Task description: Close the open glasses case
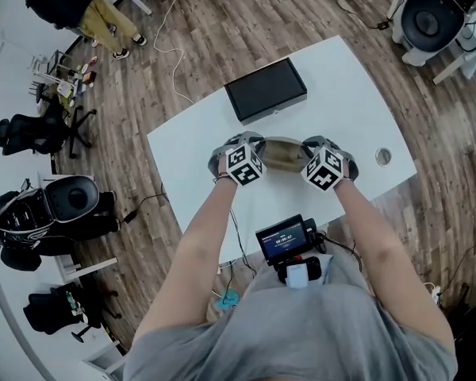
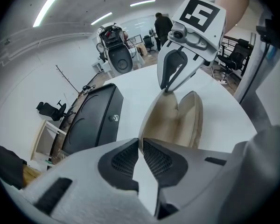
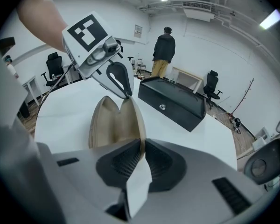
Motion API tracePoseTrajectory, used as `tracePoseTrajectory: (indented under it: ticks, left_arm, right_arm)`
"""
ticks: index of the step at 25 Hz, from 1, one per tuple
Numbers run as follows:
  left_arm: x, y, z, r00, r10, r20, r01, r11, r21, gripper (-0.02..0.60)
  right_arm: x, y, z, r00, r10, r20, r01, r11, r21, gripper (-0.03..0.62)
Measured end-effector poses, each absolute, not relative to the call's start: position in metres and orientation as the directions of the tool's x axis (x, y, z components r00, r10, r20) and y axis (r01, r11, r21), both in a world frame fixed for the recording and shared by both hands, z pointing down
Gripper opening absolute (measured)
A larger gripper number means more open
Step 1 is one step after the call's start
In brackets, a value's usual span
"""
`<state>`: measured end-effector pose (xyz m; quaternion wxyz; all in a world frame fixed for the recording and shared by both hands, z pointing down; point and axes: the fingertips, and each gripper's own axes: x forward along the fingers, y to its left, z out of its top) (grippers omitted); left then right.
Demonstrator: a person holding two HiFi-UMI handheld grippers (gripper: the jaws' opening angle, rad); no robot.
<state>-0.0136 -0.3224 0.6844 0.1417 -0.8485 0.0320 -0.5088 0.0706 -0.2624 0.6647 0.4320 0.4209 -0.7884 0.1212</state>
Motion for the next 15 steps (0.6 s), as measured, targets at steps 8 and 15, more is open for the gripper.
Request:
tracePoseTrajectory:
  ticks: [8,15]
  left_arm:
    - [-0.027,-0.314,0.655,0.54,-0.278,0.794,-0.027,-0.949,-0.314,0.044]
    - [-0.052,-0.274,0.644,0.55,-0.365,0.751,-0.134,-0.926,-0.352,0.044]
  right_arm:
    - [0.067,-0.271,0.646,-0.291,-0.602,0.744,-0.664,0.686,0.296,0.051]
    - [0.05,-0.253,0.637,-0.325,-0.623,0.711,-0.526,0.744,0.412,0.051]
